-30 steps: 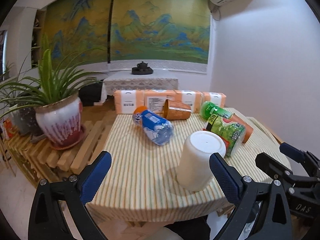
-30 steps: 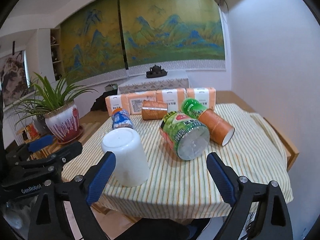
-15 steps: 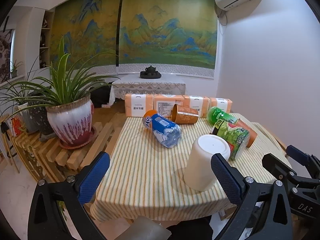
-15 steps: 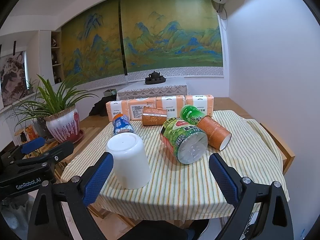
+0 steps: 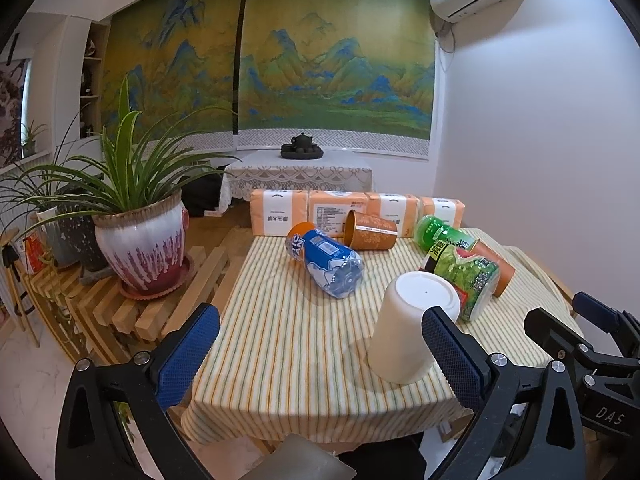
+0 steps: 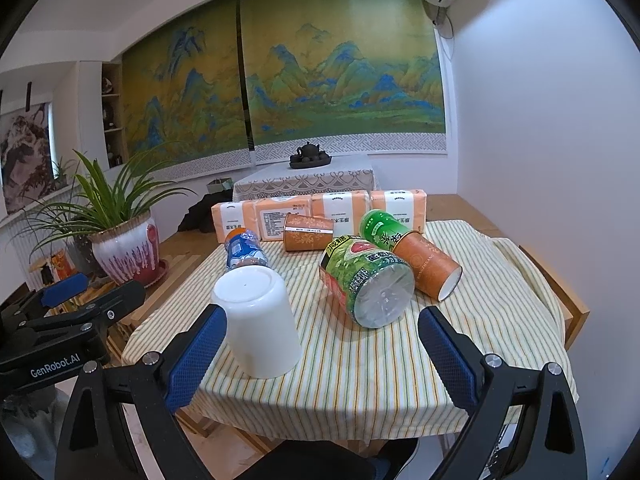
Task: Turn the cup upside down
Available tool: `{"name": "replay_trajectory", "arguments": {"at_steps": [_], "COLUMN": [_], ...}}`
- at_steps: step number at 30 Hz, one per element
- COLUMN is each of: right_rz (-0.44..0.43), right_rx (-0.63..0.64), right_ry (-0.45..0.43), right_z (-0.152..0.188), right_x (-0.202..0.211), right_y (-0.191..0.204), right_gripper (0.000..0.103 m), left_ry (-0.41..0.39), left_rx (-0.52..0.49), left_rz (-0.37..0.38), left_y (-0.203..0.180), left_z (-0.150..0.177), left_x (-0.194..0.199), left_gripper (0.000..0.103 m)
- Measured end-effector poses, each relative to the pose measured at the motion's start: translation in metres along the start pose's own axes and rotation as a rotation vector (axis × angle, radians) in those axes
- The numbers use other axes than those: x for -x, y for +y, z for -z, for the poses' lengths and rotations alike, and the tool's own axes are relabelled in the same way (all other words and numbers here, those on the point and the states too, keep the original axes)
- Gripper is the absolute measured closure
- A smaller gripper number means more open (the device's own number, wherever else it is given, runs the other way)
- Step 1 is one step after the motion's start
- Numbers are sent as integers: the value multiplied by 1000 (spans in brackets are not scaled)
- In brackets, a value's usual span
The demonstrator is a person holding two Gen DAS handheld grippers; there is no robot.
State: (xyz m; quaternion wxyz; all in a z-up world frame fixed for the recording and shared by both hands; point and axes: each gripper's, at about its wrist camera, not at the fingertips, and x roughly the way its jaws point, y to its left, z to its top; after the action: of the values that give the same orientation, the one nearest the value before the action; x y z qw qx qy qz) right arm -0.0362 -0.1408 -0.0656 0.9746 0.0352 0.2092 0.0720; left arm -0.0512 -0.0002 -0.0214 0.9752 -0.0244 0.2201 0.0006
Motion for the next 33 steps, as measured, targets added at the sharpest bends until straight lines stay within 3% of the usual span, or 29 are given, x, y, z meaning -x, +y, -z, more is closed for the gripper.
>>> {"name": "replay_trajectory", "arguments": {"at_steps": [33], "right_rz": [-2], "right_rx": [-8], "right_ry": [8], "right_z": [2], "right_x": [-2], "right_y": [-2], "right_gripper": [8], "left_ry": [-18], "left_rx": [-23], "left_rz": [-5], "left_y": [-5], "left_z": [-2], "left_x": [1], "left_gripper": [1]}}
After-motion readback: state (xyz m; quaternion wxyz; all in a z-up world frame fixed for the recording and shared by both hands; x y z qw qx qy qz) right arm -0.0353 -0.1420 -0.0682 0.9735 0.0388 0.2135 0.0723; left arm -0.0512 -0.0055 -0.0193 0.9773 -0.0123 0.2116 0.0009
